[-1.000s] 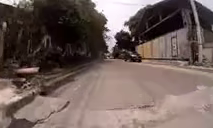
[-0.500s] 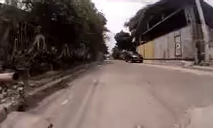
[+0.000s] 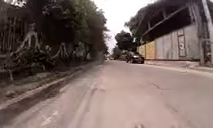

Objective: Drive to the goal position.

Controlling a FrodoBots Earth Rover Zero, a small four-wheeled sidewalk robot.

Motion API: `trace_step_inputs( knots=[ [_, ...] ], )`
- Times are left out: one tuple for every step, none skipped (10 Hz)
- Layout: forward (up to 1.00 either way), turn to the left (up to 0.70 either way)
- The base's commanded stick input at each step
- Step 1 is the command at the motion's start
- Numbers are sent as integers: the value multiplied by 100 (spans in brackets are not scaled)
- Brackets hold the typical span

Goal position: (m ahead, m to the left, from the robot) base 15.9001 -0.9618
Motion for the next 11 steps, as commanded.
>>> trace_step_inputs(
  knots=[
    [100,-9],
    [100,-15],
    [100,0],
    [100,0],
    [100,0],
    [100,0],
    [100,0],
    [100,0],
    [100,0],
    [100,0],
    [100,0]
  ],
)
